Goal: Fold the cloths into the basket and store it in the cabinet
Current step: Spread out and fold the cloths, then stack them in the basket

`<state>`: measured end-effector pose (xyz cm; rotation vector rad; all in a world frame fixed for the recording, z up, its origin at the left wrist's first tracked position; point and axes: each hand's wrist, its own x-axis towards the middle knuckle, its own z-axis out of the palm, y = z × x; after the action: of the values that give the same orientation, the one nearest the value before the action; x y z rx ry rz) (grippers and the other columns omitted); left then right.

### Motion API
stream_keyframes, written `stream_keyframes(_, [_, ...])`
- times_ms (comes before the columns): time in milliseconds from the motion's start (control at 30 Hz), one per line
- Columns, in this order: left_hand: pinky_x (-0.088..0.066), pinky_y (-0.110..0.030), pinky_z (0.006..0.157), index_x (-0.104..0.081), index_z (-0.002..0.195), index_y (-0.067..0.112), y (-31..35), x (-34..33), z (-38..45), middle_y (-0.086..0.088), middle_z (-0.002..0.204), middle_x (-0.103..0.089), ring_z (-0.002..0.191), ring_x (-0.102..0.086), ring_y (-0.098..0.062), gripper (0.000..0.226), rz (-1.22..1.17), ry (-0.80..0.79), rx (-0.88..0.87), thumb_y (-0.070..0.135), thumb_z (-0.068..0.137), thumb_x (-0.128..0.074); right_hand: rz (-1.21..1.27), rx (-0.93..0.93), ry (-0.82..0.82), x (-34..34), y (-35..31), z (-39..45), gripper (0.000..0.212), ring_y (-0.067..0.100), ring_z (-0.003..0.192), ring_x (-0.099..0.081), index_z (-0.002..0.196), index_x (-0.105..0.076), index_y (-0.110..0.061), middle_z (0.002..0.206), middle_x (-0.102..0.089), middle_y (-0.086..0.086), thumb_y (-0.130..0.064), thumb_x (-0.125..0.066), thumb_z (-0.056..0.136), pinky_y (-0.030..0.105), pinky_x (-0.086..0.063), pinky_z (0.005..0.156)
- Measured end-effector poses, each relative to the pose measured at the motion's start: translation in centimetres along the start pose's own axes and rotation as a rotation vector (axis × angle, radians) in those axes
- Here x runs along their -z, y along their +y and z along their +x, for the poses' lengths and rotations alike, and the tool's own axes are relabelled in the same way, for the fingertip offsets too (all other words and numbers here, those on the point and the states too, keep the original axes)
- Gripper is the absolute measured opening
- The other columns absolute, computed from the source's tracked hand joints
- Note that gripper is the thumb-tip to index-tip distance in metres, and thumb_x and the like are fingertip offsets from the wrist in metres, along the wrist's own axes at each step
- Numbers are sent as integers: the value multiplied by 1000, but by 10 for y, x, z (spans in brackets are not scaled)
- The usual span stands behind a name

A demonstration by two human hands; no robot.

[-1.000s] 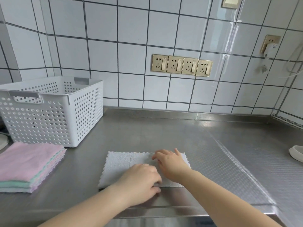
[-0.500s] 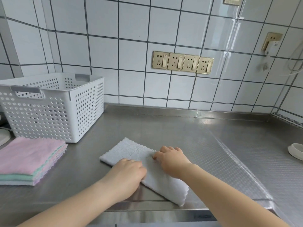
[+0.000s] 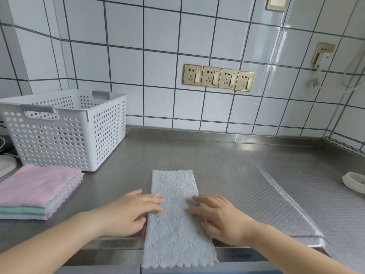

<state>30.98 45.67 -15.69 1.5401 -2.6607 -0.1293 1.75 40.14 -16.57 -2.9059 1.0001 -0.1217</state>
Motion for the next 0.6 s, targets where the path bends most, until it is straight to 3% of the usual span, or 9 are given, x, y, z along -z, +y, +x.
stream_keyframes(67, [14,-19,112,-19,148,36,3,0,-7,30,148,6,133,13,19,66,-41,-153,-41,27,87,-45,7,49,-86,-1,4,-10,58,-3,143,6,146,-18,-43,157,-4,-17,-44,-40,93,35,6,118])
stream_keyframes(133, [18,-22,112,-5,149,38,10,1,-15,27,147,18,133,21,15,75,-17,-264,-47,35,85,-44,19,83,-141,-3,6,-17,68,-5,141,14,148,-6,-44,157,7,-17,-60,-39,90,37,9,117])
stream_keyframes(233, [19,-27,112,1,149,39,17,-4,-20,22,147,25,134,27,10,80,64,-251,-57,40,81,-42,-74,146,-157,-6,9,-23,91,0,140,21,146,11,-42,156,19,-14,-75,-41,80,40,14,116])
stream_keyframes(333, [21,-30,112,3,147,41,17,-13,-24,23,149,25,133,29,10,84,119,-206,-51,35,74,-37,-260,209,-130,-11,11,-25,102,8,141,24,145,20,-37,157,18,-6,-71,-48,77,47,22,110])
stream_keyframes(400, [24,-34,111,2,147,43,17,-19,-26,24,150,22,133,28,12,82,124,-166,-48,36,73,-32,-324,220,-101,-13,9,-24,97,11,142,21,148,14,-34,159,8,-3,-65,-47,79,50,21,110])
stream_keyframes(500, [27,-43,107,-5,147,43,17,-24,-26,26,149,17,135,24,10,73,113,-100,-33,40,79,-31,-230,155,23,-14,0,-26,74,7,145,4,149,-16,-34,157,-17,-7,-58,-42,84,48,11,115])
stream_keyframes(600, [28,-39,108,-6,147,43,17,-26,-24,27,147,16,135,21,10,71,103,-88,-35,41,78,-26,-122,99,64,-16,-9,-28,63,-4,142,1,144,-29,-37,153,-22,-15,-57,-37,86,39,12,117])
